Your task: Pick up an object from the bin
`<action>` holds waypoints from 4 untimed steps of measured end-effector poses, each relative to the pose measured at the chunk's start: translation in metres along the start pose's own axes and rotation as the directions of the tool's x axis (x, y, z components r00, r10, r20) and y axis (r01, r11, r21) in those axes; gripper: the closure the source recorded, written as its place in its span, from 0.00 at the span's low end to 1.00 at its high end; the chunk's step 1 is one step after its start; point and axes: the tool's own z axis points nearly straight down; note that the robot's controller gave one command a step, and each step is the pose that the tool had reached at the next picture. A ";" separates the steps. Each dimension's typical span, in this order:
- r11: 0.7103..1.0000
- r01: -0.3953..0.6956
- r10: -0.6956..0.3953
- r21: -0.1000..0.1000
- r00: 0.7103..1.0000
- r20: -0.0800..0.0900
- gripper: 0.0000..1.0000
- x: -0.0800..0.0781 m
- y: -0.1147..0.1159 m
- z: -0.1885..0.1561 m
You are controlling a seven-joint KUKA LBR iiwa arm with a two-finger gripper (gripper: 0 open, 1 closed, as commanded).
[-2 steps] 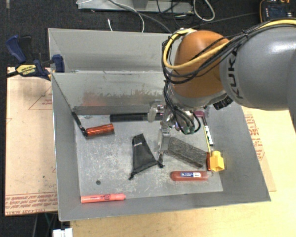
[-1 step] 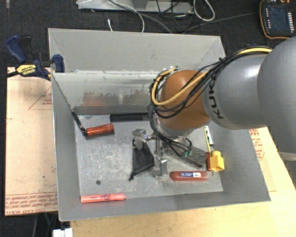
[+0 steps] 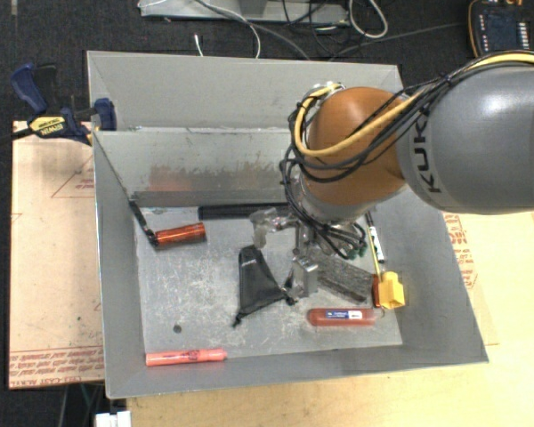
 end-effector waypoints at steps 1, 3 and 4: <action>0.965 0.264 -0.264 -0.006 0.965 -0.007 0.00 -0.007 -0.003 0.067; 0.857 0.516 -0.516 -0.001 0.857 0.003 1.00 -0.020 0.010 0.081; 0.857 0.516 -0.516 -0.001 0.857 0.003 1.00 -0.020 0.010 0.081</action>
Offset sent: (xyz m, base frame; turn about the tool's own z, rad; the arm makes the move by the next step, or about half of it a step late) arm 0.0030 -0.0072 -0.0839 -0.4245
